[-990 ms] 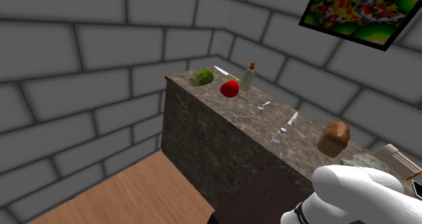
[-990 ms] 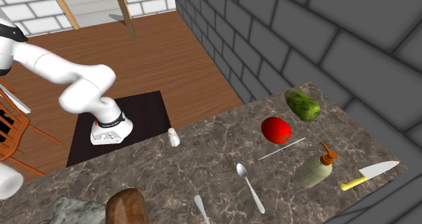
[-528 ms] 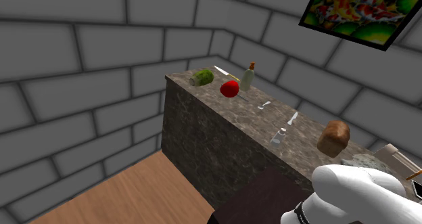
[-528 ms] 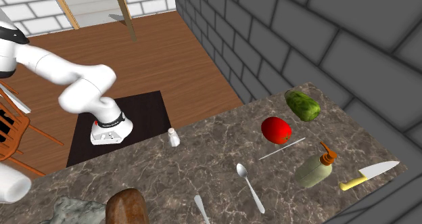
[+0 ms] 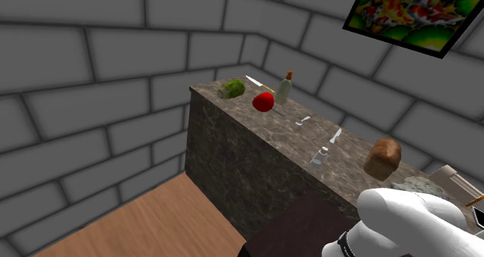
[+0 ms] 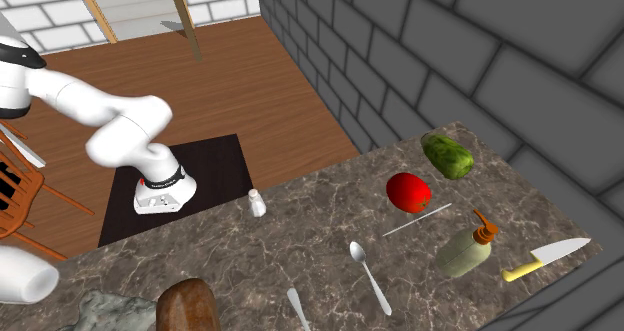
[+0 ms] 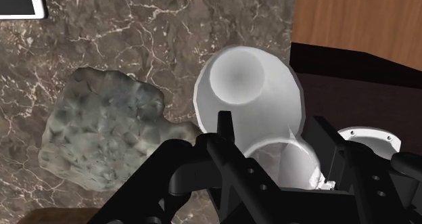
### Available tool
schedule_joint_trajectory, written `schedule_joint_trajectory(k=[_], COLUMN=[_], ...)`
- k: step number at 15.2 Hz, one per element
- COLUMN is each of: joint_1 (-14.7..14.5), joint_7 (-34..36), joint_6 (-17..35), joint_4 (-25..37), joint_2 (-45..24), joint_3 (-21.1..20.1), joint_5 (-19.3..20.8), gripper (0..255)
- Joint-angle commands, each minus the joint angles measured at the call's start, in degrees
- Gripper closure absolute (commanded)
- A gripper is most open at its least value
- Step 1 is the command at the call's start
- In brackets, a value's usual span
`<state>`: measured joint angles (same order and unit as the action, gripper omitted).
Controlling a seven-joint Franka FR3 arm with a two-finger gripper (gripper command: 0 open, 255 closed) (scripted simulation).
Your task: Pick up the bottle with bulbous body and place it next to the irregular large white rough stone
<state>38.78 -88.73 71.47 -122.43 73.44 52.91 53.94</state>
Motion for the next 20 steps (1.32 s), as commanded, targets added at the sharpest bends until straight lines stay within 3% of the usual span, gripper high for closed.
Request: schedule_joint_trajectory(k=[1, 7, 15, 16, 20], joint_1=[0.5, 1.9, 1.9, 1.9, 1.9], joint_7=[0.2, 0.7, 0.7, 0.7, 0.7], joint_6=[0.8, 3.3, 3.3, 3.3, 3.3], joint_4=[-1.5, -5.8, -5.8, -5.8, -5.8], joint_2=[0.9, 3.3, 3.3, 3.3, 3.3], joint_3=[0.7, 3.5, 3.5, 3.5, 3.5], joint_5=[0.7, 3.4, 3.4, 3.4, 3.4], gripper=[255, 255, 255, 0, 0])
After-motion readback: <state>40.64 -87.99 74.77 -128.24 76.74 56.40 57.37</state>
